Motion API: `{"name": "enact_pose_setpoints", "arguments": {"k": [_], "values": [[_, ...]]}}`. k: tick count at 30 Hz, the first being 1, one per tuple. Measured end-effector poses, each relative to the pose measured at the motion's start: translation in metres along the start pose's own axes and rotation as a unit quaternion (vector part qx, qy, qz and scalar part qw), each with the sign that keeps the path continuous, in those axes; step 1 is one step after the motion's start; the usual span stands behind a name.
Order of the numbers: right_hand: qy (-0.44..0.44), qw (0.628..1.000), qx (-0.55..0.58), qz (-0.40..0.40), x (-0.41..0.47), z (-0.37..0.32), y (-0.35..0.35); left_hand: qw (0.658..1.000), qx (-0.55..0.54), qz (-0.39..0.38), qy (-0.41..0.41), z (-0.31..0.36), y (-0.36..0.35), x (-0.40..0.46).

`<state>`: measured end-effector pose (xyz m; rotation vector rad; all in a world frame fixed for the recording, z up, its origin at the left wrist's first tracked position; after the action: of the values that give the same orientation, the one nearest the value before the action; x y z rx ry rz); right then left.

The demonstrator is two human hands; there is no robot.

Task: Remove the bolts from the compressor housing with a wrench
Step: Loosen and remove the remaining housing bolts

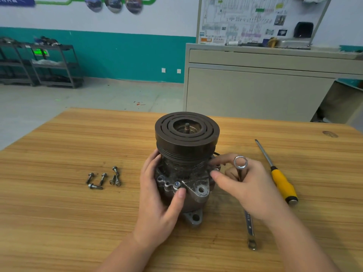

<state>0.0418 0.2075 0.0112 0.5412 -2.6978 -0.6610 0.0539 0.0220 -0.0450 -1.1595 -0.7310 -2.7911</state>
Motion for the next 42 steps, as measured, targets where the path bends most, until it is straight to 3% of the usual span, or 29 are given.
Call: {"name": "enact_pose_setpoints", "arguments": {"k": [5,10,12,15,23,25,27,30,32,34,39,42], "values": [[-0.022,0.999,-0.014,0.043,0.001,-0.001,0.002,1.0,-0.012,0.002,-0.002,0.003,0.002,0.0],[0.01,0.996,-0.004,0.086,-0.004,-0.019,0.011,0.994,0.028,0.086,-0.052,0.035,0.026,0.009],[0.034,0.993,-0.026,0.114,-0.01,-0.032,0.018,0.997,0.042,0.037,-0.05,0.056,0.032,0.02],[0.06,0.992,-0.061,0.09,-0.015,-0.051,0.01,0.995,0.058,-0.068,-0.043,0.082,0.029,0.031],[0.061,0.998,-0.026,0.022,-0.017,-0.061,-0.011,0.994,0.03,-0.107,-0.009,0.09,0.041,0.026],[0.051,0.998,-0.023,0.043,-0.02,-0.064,-0.008,0.994,0.038,-0.097,0.045,0.076,0.055,0.022],[0.031,0.991,0.019,0.131,-0.026,-0.062,0.007,0.983,0.041,-0.069,0.167,0.042,0.076,0.014],[-0.002,0.959,0.117,0.257,-0.035,-0.052,0.036,0.913,0.166,-0.094,0.36,-0.024,0.104,-0.004],[-0.005,0.931,0.235,0.279,-0.037,-0.046,0.044,0.868,0.238,-0.129,0.416,-0.054,0.108,-0.016],[0.0,0.904,0.311,0.293,-0.037,-0.043,0.046,0.854,0.25,-0.137,0.436,-0.074,0.106,-0.024],[0.018,0.875,0.361,0.322,-0.039,-0.038,0.037,0.865,0.241,-0.122,0.422,-0.074,0.101,-0.018],[0.026,0.87,0.361,0.334,-0.044,-0.033,0.025,0.947,0.175,-0.065,0.263,-0.015,0.097,-0.007]]}}
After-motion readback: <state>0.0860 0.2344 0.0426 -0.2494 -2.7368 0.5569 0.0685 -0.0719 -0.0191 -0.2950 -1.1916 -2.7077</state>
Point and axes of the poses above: each hand's wrist, its own x-axis towards the middle knuckle, its own y-axis out of the back of the hand, z = x × y, the point moved 4 cm from there along x, towards the middle knuckle, and after that the axes turned 15 degrees about -z, right-handed, at the moved point
